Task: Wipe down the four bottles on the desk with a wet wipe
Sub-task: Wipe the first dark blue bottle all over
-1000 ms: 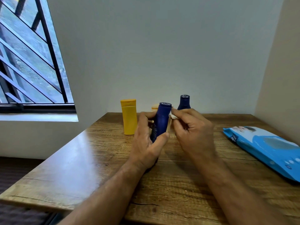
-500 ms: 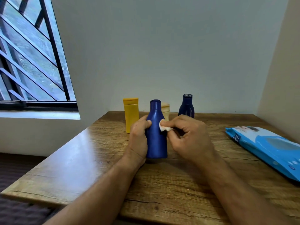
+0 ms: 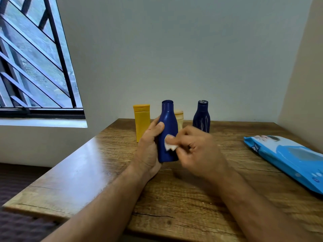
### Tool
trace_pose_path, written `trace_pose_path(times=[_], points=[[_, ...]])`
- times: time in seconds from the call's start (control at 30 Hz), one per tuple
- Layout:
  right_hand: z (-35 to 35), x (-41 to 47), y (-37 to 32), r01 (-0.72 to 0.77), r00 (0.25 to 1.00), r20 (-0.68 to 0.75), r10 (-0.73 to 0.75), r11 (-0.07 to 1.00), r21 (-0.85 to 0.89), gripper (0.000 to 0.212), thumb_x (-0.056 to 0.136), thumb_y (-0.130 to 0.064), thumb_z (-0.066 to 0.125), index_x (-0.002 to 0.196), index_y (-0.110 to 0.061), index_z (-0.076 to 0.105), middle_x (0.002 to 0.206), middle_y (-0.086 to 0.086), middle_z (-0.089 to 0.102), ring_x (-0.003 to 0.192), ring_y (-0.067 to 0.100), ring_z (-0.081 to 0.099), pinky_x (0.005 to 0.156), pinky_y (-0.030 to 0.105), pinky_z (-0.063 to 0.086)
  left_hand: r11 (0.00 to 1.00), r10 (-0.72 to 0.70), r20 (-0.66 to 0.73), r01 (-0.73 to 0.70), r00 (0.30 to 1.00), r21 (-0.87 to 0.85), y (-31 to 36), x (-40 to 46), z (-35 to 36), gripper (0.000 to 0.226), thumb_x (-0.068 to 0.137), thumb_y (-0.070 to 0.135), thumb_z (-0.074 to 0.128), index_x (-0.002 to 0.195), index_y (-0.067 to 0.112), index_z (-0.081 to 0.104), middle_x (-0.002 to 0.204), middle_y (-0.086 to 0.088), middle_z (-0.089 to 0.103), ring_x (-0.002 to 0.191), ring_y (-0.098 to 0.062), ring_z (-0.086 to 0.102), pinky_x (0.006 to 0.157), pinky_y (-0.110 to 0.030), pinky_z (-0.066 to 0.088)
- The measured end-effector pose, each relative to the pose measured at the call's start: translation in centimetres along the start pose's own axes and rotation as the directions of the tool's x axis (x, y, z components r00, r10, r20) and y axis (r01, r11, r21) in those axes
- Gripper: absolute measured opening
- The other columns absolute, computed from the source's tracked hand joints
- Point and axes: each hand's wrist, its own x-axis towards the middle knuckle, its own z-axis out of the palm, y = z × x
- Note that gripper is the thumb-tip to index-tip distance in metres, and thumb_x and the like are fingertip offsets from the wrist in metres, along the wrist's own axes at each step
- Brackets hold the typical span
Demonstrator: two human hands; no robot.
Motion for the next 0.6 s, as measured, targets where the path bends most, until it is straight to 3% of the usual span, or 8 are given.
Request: trace_pose_path(times=[0.07, 0.13, 0.27, 0.37, 0.43, 0.5, 0.6], points=[[0.2, -0.3, 0.0, 0.024, 0.990, 0.136, -0.023, 1.000, -0.002, 0.016, 0.090, -0.018, 0.068, 0.104, -0.022, 0.076, 0.091, -0.017, 0.056, 0.078, 0.001, 0.057, 0.066, 0.011, 0.047, 0.999, -0.007, -0.036, 0.009, 0.999, 0.040, 0.0, 0.2, 0.1, 0.038, 0.100, 0.025, 0.051, 0.136, 0.012, 0.057, 0.103, -0.014, 0.066, 0.087, -0.024, 0.064, 0.078, -0.040, 0.053], [0.2, -0.2, 0.1, 0.031, 0.991, 0.131, -0.027, 0.999, -0.026, 0.017, 0.089, -0.017, 0.068, 0.103, -0.023, 0.076, 0.092, -0.015, 0.058, 0.078, 0.001, 0.058, 0.067, 0.011, 0.048, 0.997, -0.032, -0.052, 0.036, 0.998, 0.074, -0.2, 0.2, 0.3, 0.038, 0.103, 0.026, 0.047, 0.137, 0.011, 0.056, 0.105, -0.016, 0.065, 0.089, -0.026, 0.064, 0.080, -0.039, 0.054], [-0.1, 0.4, 0.5, -0.079, 0.979, -0.189, 0.080, 0.997, 0.009, 0.019, 0.090, -0.014, 0.068, 0.107, -0.020, 0.075, 0.093, -0.009, 0.061, 0.080, 0.001, 0.058, 0.069, 0.005, 0.043, 0.989, -0.110, -0.021, 0.112, 0.994, 0.097, -0.3, -0.2, 0.9, 0.042, 0.105, 0.031, 0.042, 0.132, 0.005, 0.061, 0.101, -0.013, 0.070, 0.092, -0.024, 0.066, 0.085, -0.040, 0.055], [-0.3, 0.5, 0.6, -0.084, 0.950, -0.301, 0.080, 0.996, -0.001, 0.020, 0.089, -0.009, 0.068, 0.107, -0.015, 0.075, 0.092, -0.006, 0.060, 0.079, 0.000, 0.057, 0.070, 0.004, 0.043, 0.980, -0.129, 0.043, 0.121, 0.991, 0.155, -0.2, -0.5, 0.8, 0.036, 0.100, 0.035, 0.048, 0.119, 0.010, 0.065, 0.092, -0.005, 0.074, 0.082, -0.017, 0.068, 0.071, -0.032, 0.059], [-0.5, 0.1, 0.1, -0.045, 0.971, -0.236, 0.045, 0.999, 0.006, 0.015, 0.091, -0.013, 0.068, 0.104, -0.015, 0.075, 0.090, -0.009, 0.059, 0.074, 0.001, 0.056, 0.065, 0.006, 0.044, 0.984, -0.140, 0.047, 0.134, 0.989, 0.115, 0.1, -0.8, 0.9, 0.039, 0.099, 0.034, 0.049, 0.123, 0.006, 0.062, 0.092, -0.007, 0.072, 0.081, -0.018, 0.067, 0.075, -0.034, 0.056], [-0.3, -0.4, -0.6, 0.025, 0.997, -0.072, -0.024, 0.999, 0.022, 0.014, 0.091, -0.016, 0.067, 0.103, -0.018, 0.075, 0.091, -0.012, 0.058, 0.073, 0.003, 0.057, 0.062, 0.010, 0.046, 0.989, -0.148, 0.047, 0.146, 0.988, 0.035, 0.3, -0.8, 0.8, 0.049, 0.098, 0.034, 0.052, 0.135, 0.002, 0.054, 0.094, -0.011, 0.066, 0.083, -0.022, 0.062, 0.080, -0.038, 0.053], [0.2, -0.6, -1.2, 0.135, 0.983, 0.130, -0.131, 0.991, -0.023, 0.016, 0.087, -0.018, 0.067, 0.101, -0.023, 0.075, 0.091, -0.014, 0.057, 0.076, 0.005, 0.057, 0.063, 0.016, 0.050, 0.986, -0.158, 0.040, 0.160, 0.987, -0.038, 0.3, -0.5, 0.4, 0.053, 0.094, 0.034, 0.056, 0.138, 0.003, 0.052, 0.098, -0.016, 0.062, 0.081, -0.024, 0.061, 0.075, -0.038, 0.054]])
